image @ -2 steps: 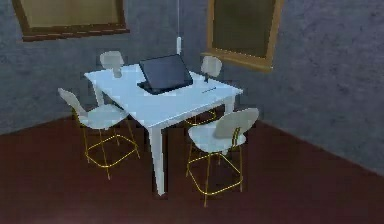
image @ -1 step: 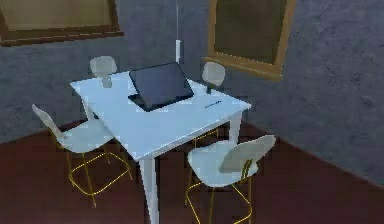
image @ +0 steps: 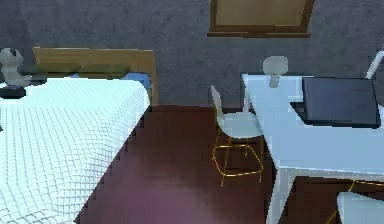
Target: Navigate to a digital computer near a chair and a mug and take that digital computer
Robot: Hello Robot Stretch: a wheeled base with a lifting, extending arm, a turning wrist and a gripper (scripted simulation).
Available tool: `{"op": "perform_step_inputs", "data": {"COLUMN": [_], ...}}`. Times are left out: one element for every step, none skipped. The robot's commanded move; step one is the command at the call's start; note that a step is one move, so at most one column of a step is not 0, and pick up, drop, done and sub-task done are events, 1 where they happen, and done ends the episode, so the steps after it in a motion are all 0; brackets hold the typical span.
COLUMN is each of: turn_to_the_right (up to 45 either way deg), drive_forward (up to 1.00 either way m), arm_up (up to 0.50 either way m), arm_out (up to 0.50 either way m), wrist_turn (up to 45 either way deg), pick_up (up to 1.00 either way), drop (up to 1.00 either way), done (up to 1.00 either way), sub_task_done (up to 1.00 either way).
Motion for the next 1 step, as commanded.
{"op": "perform_step_inputs", "data": {"turn_to_the_right": [0.0], "drive_forward": [1.0], "arm_up": [0.0], "arm_out": [0.0], "wrist_turn": [0.0], "pick_up": [0.0], "drop": [0.0], "done": [0.0], "sub_task_done": [0.0]}}
